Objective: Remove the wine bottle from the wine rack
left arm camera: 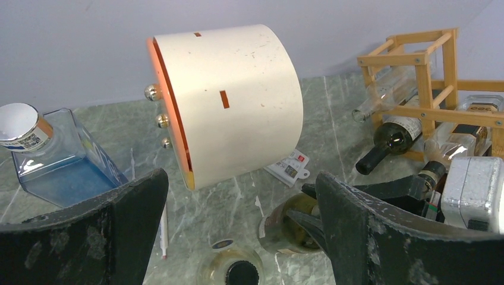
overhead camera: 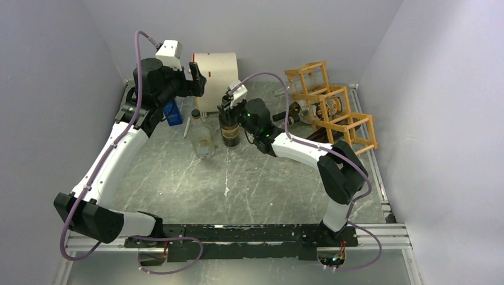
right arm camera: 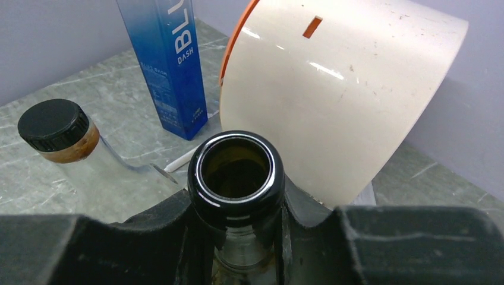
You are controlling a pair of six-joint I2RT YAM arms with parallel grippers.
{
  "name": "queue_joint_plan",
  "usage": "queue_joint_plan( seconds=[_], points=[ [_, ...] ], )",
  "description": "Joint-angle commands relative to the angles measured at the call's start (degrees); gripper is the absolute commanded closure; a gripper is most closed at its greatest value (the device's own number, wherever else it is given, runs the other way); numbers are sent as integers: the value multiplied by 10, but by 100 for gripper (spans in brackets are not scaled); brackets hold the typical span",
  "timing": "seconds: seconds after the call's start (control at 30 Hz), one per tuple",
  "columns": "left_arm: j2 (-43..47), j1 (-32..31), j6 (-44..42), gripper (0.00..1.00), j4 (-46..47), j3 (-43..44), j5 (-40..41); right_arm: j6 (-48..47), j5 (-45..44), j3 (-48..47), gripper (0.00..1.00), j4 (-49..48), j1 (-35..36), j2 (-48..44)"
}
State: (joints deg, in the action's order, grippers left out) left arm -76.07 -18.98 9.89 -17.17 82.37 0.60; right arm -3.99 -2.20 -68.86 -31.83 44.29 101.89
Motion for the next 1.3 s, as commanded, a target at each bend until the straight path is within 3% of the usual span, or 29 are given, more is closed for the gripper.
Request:
queue_joint_plan(
  seconds=[0.0,0.13,0.43,0.57,0.9,1.27],
  points=[
    [9,6,4,2,20,1,-14,-11,4,-26,100,-65,2,-7],
    [9,8,7,2,21,0,-21,-11,6,-14,97,-64,2,-12],
    [9,9,9,2,21,0,-28,-8,15,-14,52,-46,2,-22],
    [8,9,11,2,21,1,-29,-2,13,-12,37,-43,2,-28],
    [9,10,11,2,21,1,-31,18,15,-8,17,-10,3,-68],
    [8,10,11,2,21,1,-31,44,52,4,3,135,-1,-177]
  ],
)
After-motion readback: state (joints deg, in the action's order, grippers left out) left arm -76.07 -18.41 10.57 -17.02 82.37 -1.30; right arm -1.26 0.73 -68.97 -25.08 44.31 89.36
